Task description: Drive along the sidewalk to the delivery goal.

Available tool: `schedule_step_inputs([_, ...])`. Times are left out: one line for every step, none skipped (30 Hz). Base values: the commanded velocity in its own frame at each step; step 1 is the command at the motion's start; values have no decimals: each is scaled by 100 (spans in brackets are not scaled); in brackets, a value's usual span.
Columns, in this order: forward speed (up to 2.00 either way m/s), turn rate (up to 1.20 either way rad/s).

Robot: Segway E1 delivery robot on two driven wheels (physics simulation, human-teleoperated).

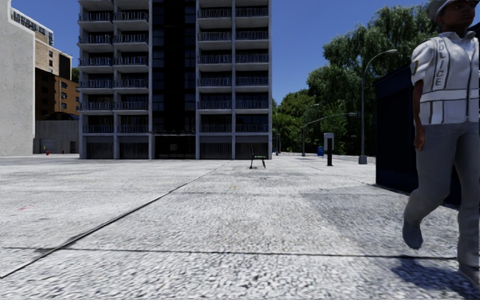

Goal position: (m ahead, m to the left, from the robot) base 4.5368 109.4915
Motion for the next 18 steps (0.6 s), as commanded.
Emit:
schedule_step_inputs([200, 0])
schedule_step_inputs([200, 0])
schedule_step_inputs([200, 0])
schedule_step_inputs([200, 0])
schedule_step_inputs([200, 0])
schedule_step_inputs([200, 0])
schedule_step_inputs([200, 0])
schedule_step_inputs([200, 0])
schedule_step_inputs([200, 0])
schedule_step_inputs([200, 0])
schedule_step_inputs([200, 0])
schedule_step_inputs([200, 0])
schedule_step_inputs([200, 0])
schedule_step_inputs([200, 0])
schedule_step_inputs([200, 0])
schedule_step_inputs([200, 0])
schedule_step_inputs([200, 0])
schedule_step_inputs([200, 0])
